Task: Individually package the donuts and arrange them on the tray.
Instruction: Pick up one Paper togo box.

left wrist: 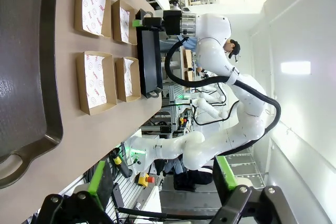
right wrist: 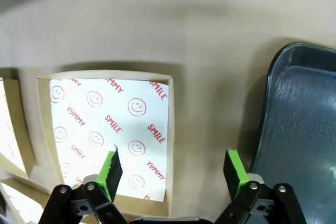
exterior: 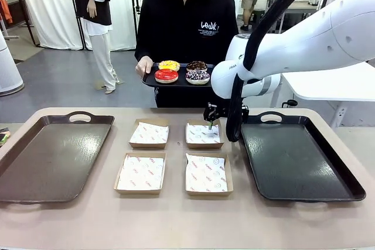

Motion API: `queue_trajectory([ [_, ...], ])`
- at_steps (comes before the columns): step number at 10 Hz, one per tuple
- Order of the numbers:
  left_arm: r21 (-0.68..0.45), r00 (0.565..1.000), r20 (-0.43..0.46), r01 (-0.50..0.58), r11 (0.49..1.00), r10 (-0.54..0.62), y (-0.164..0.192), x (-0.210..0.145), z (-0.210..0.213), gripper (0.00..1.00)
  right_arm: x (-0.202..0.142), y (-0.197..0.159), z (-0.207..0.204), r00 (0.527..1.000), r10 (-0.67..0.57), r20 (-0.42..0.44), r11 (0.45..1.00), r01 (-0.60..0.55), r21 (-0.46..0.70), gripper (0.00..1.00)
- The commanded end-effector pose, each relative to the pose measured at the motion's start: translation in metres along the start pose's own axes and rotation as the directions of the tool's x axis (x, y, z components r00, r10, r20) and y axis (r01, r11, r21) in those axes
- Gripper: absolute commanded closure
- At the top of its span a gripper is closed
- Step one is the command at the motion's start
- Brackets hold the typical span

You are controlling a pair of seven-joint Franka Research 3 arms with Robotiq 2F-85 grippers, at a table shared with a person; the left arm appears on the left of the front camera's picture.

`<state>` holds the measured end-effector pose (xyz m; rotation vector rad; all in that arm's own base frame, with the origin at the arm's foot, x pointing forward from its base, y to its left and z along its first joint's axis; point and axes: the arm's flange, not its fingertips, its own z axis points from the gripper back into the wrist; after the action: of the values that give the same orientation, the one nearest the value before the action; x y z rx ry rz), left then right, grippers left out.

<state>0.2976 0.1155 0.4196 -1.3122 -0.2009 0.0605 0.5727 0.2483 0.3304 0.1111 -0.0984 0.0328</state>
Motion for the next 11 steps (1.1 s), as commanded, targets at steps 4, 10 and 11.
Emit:
queue_trajectory([
  [4, -0.010, 1.000, 0.003, 0.009, 1.000, -0.009, -0.001, -0.001, 0.002, 0.00, 0.005, -0.001, 0.004, 1.000, 0.003, 0.013, 1.000, -0.003, -0.004, 0.00],
  [10, -0.010, 1.000, 0.003, 0.009, 1.000, -0.009, -0.001, -0.001, 0.002, 0.00, -0.003, 0.025, -0.016, 0.999, 0.036, -0.014, 0.997, -0.037, -0.074, 0.00],
  [11, -0.010, 1.000, 0.003, 0.009, 1.000, -0.009, -0.001, -0.001, 0.002, 0.00, -0.003, 0.025, -0.016, 0.999, 0.036, -0.010, 0.996, -0.037, -0.078, 0.00],
])
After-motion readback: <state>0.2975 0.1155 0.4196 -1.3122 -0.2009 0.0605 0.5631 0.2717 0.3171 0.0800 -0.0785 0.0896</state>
